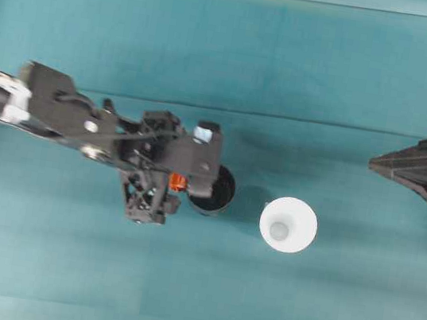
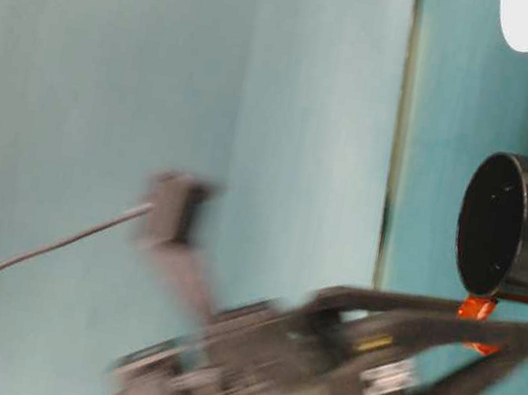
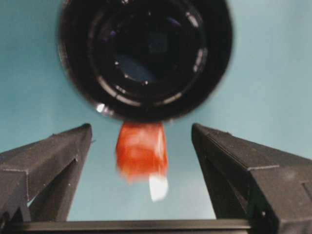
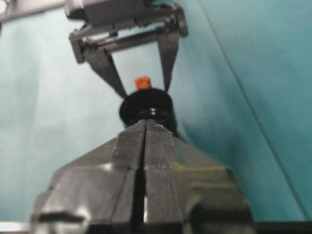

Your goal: Put the paper cup into the moved red handle cup holder.

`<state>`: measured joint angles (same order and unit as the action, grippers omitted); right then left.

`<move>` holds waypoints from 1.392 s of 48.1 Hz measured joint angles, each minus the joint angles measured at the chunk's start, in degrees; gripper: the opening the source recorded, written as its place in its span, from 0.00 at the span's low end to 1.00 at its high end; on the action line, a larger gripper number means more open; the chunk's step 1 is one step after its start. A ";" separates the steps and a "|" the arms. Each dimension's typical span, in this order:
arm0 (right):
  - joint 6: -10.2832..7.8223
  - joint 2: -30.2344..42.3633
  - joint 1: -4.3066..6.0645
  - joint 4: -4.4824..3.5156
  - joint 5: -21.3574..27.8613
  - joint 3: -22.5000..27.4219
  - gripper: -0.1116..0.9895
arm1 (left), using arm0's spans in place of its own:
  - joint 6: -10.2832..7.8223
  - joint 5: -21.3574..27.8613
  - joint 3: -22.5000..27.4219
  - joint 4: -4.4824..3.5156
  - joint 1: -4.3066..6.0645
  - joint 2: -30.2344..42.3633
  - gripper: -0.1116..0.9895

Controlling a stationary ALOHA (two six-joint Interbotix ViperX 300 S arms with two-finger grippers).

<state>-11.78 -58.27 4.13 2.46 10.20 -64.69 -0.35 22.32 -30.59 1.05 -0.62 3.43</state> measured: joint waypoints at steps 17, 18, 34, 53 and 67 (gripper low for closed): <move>-3.87 3.25 0.09 0.09 14.50 7.29 0.08 | 0.35 4.13 -6.68 0.00 0.09 -16.96 0.94; -3.87 3.52 0.00 0.09 15.03 7.73 0.10 | 0.35 4.22 -6.94 0.00 0.09 -17.93 0.94; -4.22 10.55 -0.09 0.18 17.75 11.25 0.84 | 0.26 4.48 -11.95 0.00 0.18 -30.15 0.94; -4.22 25.22 -0.44 1.93 25.66 19.16 0.95 | 0.35 4.48 -15.47 0.00 0.35 -37.27 0.94; -4.22 37.53 -0.44 2.02 30.15 24.52 0.95 | 0.18 4.48 -15.91 0.00 0.35 -37.44 0.94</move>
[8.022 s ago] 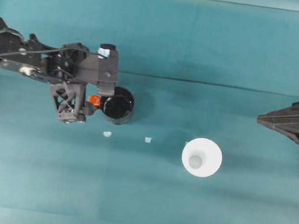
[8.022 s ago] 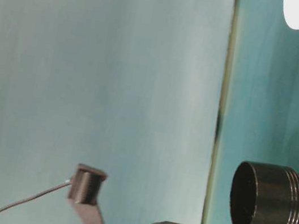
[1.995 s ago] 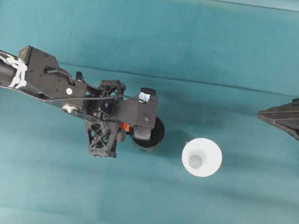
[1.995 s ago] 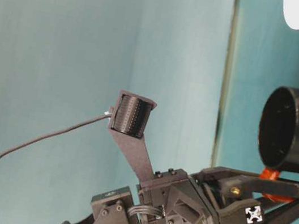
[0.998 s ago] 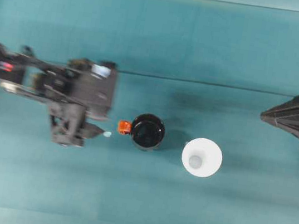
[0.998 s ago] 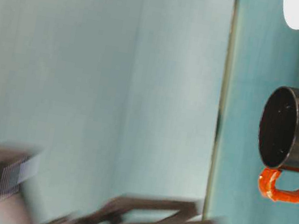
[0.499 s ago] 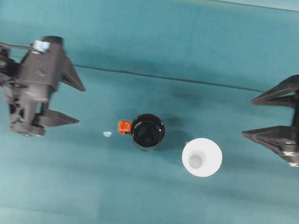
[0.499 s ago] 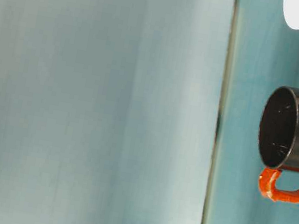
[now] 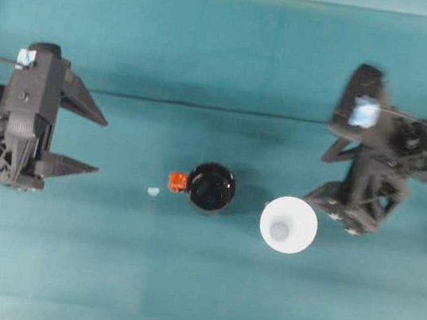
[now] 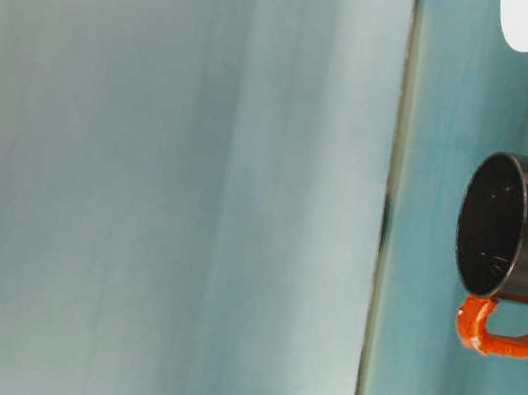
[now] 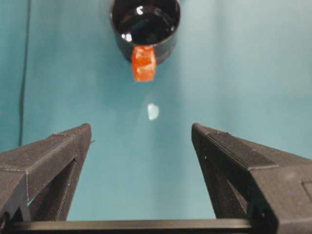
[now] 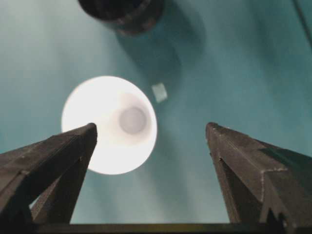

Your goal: Put the paper cup into the moved red handle cup holder.

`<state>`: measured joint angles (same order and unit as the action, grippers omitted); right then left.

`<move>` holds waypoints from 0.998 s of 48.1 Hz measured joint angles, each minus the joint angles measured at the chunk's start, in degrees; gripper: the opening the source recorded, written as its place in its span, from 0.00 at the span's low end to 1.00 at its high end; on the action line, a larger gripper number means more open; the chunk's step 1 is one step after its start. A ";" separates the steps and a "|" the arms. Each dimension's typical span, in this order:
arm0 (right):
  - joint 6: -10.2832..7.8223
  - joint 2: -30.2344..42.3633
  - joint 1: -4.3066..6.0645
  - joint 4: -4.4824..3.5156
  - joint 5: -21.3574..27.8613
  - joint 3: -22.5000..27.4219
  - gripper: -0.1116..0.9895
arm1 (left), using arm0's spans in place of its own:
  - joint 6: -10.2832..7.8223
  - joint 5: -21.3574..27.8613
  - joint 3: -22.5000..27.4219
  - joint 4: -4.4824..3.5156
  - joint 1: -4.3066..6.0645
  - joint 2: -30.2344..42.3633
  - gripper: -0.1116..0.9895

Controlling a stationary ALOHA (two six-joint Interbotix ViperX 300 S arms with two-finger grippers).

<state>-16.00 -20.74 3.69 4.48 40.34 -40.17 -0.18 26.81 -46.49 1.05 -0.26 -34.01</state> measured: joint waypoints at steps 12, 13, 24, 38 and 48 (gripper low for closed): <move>0.00 8.17 0.00 0.09 -1.41 0.62 0.95 | 0.00 0.09 -0.35 0.00 -0.09 -0.09 0.94; 0.00 8.70 -0.09 0.09 -1.58 0.62 0.95 | 0.00 0.00 -0.35 0.00 0.00 -0.09 0.94; 0.00 14.24 -0.70 0.18 -2.81 0.62 0.95 | 0.09 0.09 -0.35 0.00 0.00 -0.09 0.94; 0.00 18.54 -0.79 0.18 -4.04 0.62 0.95 | 0.09 0.00 -0.44 0.00 0.00 0.00 0.94; 0.00 19.60 -0.79 0.18 -3.60 0.62 0.93 | 0.09 0.09 -0.44 0.00 0.00 0.09 0.94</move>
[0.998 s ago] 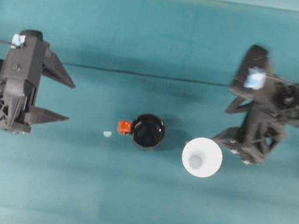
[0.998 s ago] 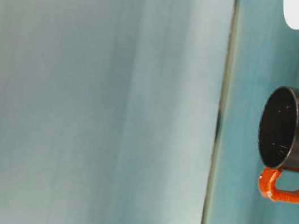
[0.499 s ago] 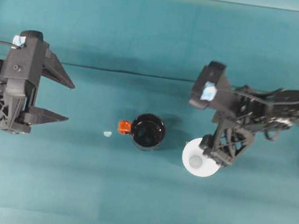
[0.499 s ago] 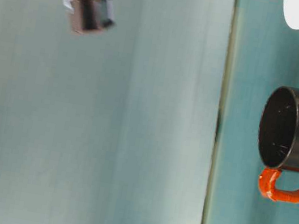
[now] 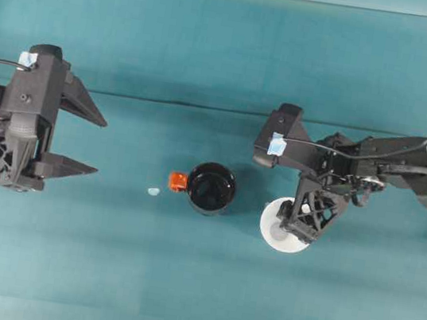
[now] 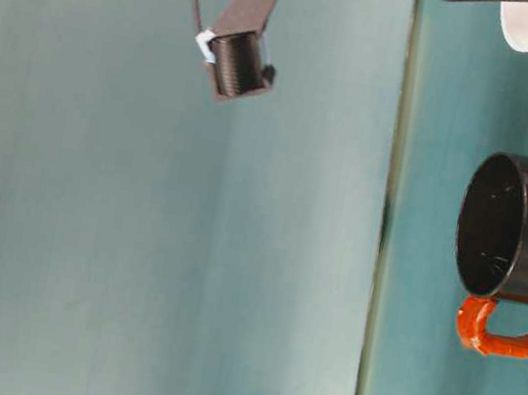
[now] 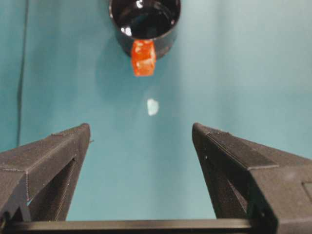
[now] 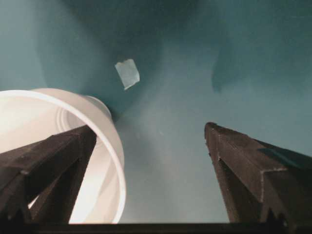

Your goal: Put the paper cup into the moved red handle cup holder.

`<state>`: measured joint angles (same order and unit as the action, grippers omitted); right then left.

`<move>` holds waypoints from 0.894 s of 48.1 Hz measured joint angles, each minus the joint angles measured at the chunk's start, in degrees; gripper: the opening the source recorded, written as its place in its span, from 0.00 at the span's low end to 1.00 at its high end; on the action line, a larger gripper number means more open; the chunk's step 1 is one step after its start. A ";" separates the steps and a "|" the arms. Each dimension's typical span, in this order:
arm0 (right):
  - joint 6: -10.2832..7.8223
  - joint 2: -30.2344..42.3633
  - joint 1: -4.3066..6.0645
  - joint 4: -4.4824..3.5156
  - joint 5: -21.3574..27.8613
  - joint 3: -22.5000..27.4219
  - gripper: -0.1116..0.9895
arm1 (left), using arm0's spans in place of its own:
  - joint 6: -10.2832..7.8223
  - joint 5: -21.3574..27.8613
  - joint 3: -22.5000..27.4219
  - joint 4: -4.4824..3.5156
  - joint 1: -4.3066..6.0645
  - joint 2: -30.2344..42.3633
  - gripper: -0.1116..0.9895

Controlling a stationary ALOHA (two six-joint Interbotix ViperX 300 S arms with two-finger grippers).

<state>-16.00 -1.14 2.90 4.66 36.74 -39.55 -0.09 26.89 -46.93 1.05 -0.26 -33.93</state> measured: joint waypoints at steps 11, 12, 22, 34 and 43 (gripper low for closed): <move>0.00 0.18 0.00 0.26 2.20 0.53 0.57 | 0.09 0.00 0.00 0.00 0.00 0.09 0.94; 0.00 0.18 0.00 0.26 2.29 0.53 0.52 | 0.09 -0.09 0.09 0.00 0.00 0.09 0.94; 0.00 0.26 -0.09 0.88 2.46 1.41 0.10 | 0.35 -0.09 0.00 0.00 0.00 0.09 0.94; 0.00 0.26 -0.53 2.81 3.60 2.72 0.00 | 0.35 0.00 0.00 -0.09 0.00 0.09 0.94; 0.00 -1.14 0.35 2.99 10.63 5.62 0.00 | 0.35 -0.09 0.00 0.00 0.00 0.09 0.94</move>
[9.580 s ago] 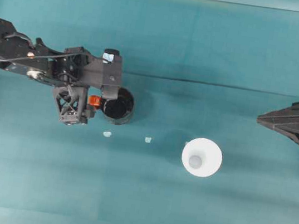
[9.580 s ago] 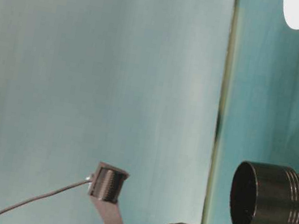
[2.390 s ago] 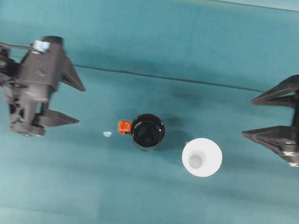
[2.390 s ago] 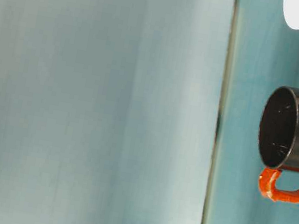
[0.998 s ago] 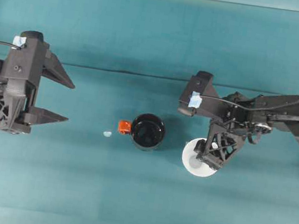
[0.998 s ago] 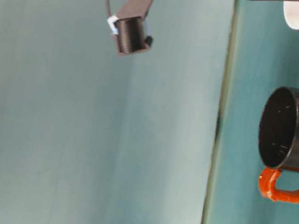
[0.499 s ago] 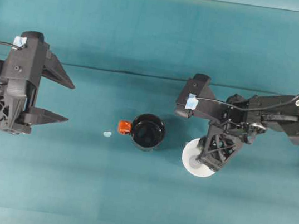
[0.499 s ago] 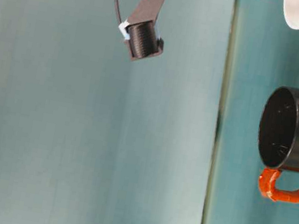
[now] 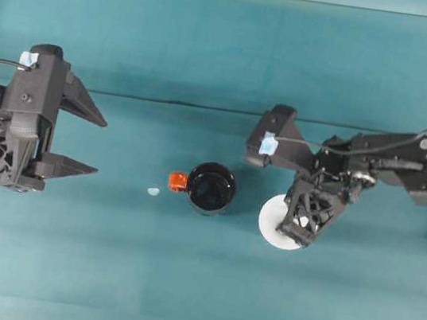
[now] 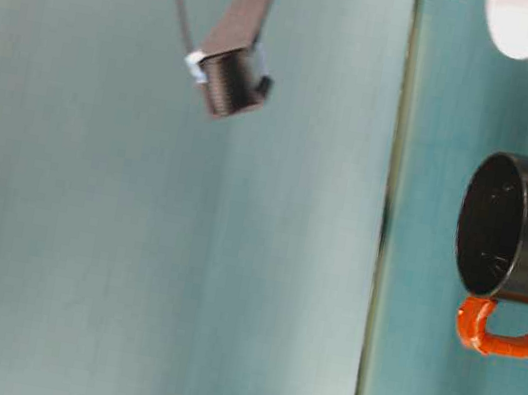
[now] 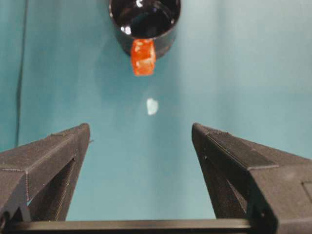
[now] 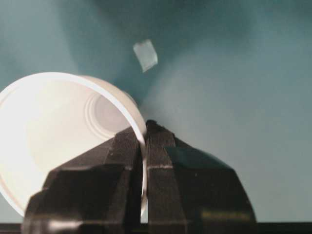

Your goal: Put the paper cup into the moved red handle cup holder.

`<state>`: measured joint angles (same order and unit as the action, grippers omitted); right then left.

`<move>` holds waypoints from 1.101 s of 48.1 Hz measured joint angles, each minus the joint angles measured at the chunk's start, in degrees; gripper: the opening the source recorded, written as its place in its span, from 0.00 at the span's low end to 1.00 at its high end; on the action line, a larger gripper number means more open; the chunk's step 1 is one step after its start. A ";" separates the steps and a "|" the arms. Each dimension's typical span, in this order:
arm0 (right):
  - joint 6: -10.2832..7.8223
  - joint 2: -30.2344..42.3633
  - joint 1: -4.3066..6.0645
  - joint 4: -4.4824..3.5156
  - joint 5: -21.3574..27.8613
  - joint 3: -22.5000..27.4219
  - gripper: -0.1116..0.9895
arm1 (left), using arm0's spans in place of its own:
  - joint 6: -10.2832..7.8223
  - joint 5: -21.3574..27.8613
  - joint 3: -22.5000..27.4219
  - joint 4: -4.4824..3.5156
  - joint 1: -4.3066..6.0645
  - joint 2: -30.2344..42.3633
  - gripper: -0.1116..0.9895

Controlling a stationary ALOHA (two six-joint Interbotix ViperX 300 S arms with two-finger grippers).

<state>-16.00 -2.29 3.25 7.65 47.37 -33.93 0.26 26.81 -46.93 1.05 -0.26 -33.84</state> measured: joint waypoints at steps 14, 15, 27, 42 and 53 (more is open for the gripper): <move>0.00 -4.57 4.66 0.00 12.04 9.84 0.00 | 0.00 0.09 0.09 0.00 0.00 0.00 0.94; 0.00 -4.83 4.92 -0.09 12.74 10.72 0.00 | 0.00 0.09 0.00 0.00 0.00 0.00 0.94; 0.09 -5.45 5.19 -0.09 16.17 18.81 0.00 | 0.00 0.09 0.00 0.00 0.00 0.00 0.94; 0.09 -0.18 4.66 -2.20 16.26 25.40 0.00 | -0.09 0.00 0.09 0.00 0.00 0.00 0.94; 0.09 4.31 4.04 -2.29 14.85 27.07 0.00 | 0.00 0.00 0.00 0.00 0.00 0.09 0.94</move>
<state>-15.91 2.02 7.29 5.36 62.23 -6.86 0.26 26.81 -46.93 1.05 -0.26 -33.75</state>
